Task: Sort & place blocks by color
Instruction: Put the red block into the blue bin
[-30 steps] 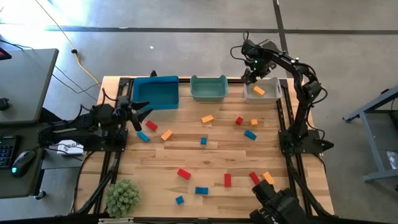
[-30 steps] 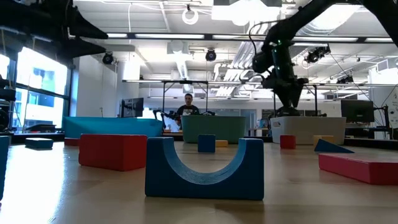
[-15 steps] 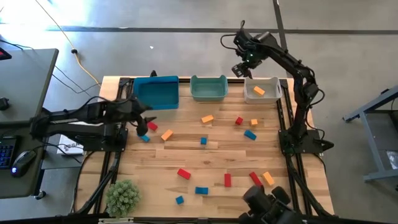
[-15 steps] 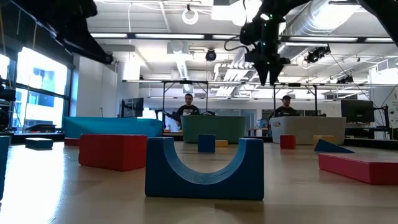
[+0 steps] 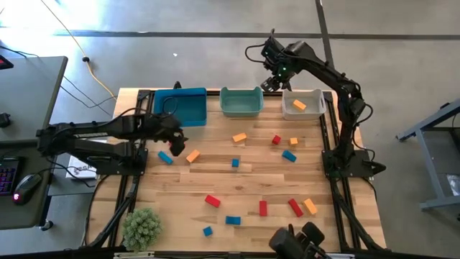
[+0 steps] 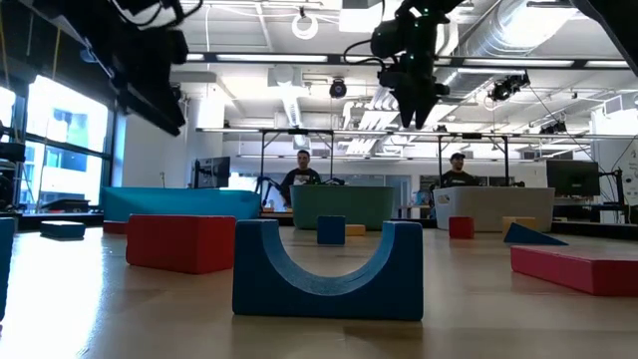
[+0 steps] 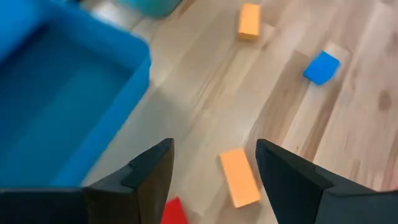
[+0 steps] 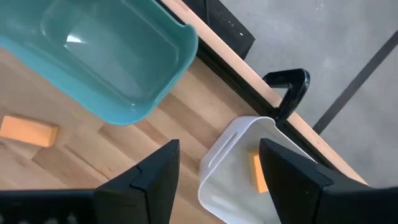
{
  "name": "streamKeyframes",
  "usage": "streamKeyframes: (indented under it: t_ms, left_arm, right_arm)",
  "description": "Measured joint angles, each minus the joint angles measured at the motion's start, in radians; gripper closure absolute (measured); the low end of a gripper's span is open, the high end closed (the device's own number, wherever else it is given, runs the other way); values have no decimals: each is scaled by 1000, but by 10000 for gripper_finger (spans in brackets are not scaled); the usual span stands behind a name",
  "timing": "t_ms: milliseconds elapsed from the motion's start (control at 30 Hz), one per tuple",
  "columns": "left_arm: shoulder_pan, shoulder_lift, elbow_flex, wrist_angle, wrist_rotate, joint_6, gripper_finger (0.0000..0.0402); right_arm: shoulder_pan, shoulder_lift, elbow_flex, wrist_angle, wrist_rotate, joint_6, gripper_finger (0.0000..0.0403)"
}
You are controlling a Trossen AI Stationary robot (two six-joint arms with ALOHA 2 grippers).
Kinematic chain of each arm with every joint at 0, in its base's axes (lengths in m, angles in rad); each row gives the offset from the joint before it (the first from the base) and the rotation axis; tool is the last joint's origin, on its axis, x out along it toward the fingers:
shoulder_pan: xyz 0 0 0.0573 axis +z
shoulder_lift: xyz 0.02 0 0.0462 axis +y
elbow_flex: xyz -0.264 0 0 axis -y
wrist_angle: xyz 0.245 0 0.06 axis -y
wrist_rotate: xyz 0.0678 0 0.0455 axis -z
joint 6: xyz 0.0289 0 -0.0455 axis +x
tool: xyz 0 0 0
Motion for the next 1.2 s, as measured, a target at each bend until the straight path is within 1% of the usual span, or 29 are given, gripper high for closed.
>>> streamKeyframes:
  t_ms: [133, 200, 333, 467, 600, 767, 967, 1200]
  left_arm:
    - [40, 40, 0, 1, 24, -222, 186]
    - [53, 52, 0, 2, 25, -304, 186]
    - [74, 66, 0, 2, 18, -419, 186]
    - [86, 67, 0, 7, 11, -477, 186]
    - [72, 67, 0, 47, 28, -462, 186]
    - [-2, 67, 0, 156, 67, -428, 186]
    - [-110, 68, 0, 288, 56, -391, 186]
    - [-183, 68, 0, 361, 34, -320, 186]
  right_arm:
    - [15, 0, 0, 0, 0, -8, 194]
    - [21, 0, 0, 0, 0, -30, 194]
    - [25, 0, 0, 0, -2, -51, 194]
    - [25, 0, 0, 1, -2, -55, 194]
    - [24, 0, 0, 2, -2, -97, 194]
    - [23, 0, 0, 29, -5, -119, 194]
    - [23, 0, 0, 61, -5, -133, 194]
    - [28, 0, 0, 66, -5, -100, 194]
